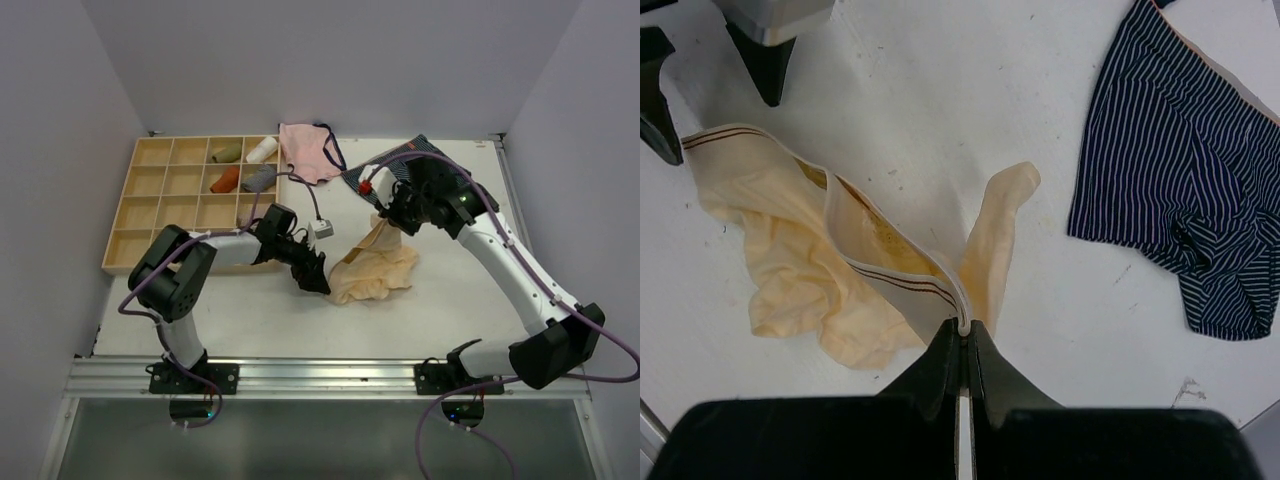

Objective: Roll the underwear
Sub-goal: Flatten the underwear

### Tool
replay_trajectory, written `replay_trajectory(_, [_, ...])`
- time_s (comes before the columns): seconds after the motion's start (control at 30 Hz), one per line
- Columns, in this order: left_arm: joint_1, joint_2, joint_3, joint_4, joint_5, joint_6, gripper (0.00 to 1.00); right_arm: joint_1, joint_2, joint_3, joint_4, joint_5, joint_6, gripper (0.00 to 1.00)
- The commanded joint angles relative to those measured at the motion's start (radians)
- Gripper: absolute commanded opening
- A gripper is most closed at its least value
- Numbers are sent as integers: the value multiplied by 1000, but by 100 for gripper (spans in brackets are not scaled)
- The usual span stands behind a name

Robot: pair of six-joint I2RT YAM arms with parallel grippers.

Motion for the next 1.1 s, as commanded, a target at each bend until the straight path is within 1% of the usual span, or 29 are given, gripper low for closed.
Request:
replay_trajectory(0.0, [-44, 38, 24, 150, 69, -53, 86, -10, -43, 41, 36, 31, 23, 0])
replay_trajectory(0.03, [-52, 48, 26, 162, 72, -61, 86, -11, -43, 42, 38, 38, 23, 0])
replay_trajectory(0.13, [-77, 86, 41, 179, 74, -89, 81, -23, -51, 52, 44, 44, 24, 0])
replay_trajectory(0.2, [-78, 103, 50, 184, 62, -109, 68, -33, -60, 58, 52, 48, 17, 0])
replay_trajectory(0.23, [-77, 92, 64, 172, 52, -101, 55, -46, -63, 58, 58, 54, 16, 0])
replay_trajectory(0.3, [-71, 63, 69, 146, 5, -78, 42, -68, -75, 61, 69, 73, 12, 0])
replay_trajectory(0.33, [-64, 45, 76, 140, -8, -72, 30, -95, -80, 62, 69, 73, 9, 0])
replay_trajectory(0.37, [-55, 8, 85, 127, -23, -63, 24, -111, -88, 67, 67, 77, 4, 0])
replay_trajectory(0.43, [-23, -24, 118, 68, -81, -37, 9, -151, -98, 70, 69, 78, 4, 0])
replay_trajectory(0.47, [-11, -50, 168, -9, -110, -25, 0, -160, -105, 65, 69, 78, 4, 0])
replay_trajectory(0.5, [8, -66, 196, -32, -176, -2, 0, -172, -126, 59, 69, 79, 1, 0])
replay_trajectory(0.53, [17, -95, 254, -54, -207, 12, 0, -175, -137, 53, 69, 79, -5, 0])
replay_trajectory(0.57, [25, -110, 279, -84, -234, 24, 0, -177, -147, 39, 72, 81, -3, 0])
replay_trajectory(0.6, [34, -124, 300, -97, -292, 44, 0, -178, -172, 36, 79, 82, 3, 0])
replay_trajectory(0.67, [34, -162, 371, -141, -351, 71, 0, -177, -184, 53, 86, 88, 24, 0])
replay_trajectory(0.77, [34, -208, 472, -189, -471, 124, 0, -188, -194, 94, 138, 157, 32, 0])
replay_trajectory(0.8, [34, -222, 490, -192, -541, 153, 0, -203, -197, 101, 171, 165, 35, 0])
replay_trajectory(0.83, [34, -250, 500, -193, -566, 172, 0, -207, -215, 89, 182, 144, 46, 0])
replay_trajectory(0.9, [29, -268, 483, -273, -528, 271, 0, -206, -241, 44, 129, 40, 41, 0])
replay_trajectory(0.93, [19, -261, 474, -349, -519, 310, 0, -204, -255, -11, 81, -63, 30, 0])
replay_trajectory(0.97, [-18, -261, 455, -485, -508, 349, 0, -203, -263, -45, -1, -95, 41, 0])
replay_trajectory(1.0, [-32, -268, 422, -530, -444, 356, 0, -200, -270, -80, -44, -123, 32, 0])
replay_trajectory(1.03, [-38, -317, 323, -552, -407, 357, 0, -198, -307, -150, -75, -140, 21, 0])
replay_trajectory(1.07, [-44, -351, 269, -551, -376, 362, 0, -197, -333, -181, -92, -155, 7, 0])
